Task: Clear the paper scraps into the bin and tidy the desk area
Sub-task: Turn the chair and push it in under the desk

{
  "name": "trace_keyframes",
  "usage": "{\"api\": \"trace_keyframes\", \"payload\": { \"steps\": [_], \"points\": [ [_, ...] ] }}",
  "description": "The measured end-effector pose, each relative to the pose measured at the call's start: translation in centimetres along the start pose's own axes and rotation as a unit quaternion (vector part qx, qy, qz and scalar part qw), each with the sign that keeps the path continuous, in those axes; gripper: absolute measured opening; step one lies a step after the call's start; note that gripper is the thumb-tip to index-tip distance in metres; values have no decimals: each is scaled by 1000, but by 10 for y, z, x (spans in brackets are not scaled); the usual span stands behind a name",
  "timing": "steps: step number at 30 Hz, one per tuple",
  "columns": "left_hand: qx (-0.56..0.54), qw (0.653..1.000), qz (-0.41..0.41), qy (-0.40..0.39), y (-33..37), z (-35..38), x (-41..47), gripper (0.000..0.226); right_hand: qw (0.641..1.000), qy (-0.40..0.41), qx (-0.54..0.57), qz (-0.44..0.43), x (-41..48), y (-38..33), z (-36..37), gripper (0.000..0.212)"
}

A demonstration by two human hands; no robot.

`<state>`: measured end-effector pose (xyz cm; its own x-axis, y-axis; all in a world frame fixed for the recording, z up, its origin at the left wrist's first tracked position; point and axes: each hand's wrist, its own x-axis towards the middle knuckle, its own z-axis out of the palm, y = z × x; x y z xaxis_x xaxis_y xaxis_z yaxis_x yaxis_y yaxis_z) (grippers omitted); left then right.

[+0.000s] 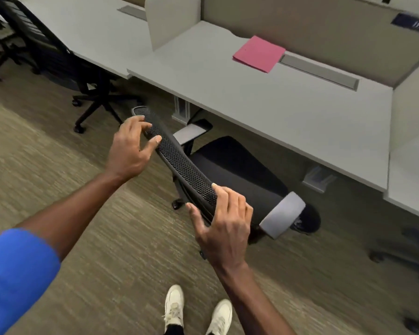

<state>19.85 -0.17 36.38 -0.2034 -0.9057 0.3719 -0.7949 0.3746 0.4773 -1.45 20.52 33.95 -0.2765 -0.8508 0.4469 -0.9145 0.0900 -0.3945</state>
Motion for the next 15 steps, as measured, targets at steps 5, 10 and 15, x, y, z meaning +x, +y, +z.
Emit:
{"api": "trace_keyframes", "payload": {
  "steps": [5, 10, 15],
  "points": [
    [30, 995, 59, -71, -28, 10, 29, 60, 992, -4, -119, 45, 11, -12, 4, 64],
    [59, 986, 118, -102, -51, 13, 45, 72, 987, 23, -157, 26, 2, 4, 9, 67],
    [87, 984, 146, -62, -45, 29, 42, 76, 985, 47, -166, -1, 5, 27, 7, 70]
  ]
}}
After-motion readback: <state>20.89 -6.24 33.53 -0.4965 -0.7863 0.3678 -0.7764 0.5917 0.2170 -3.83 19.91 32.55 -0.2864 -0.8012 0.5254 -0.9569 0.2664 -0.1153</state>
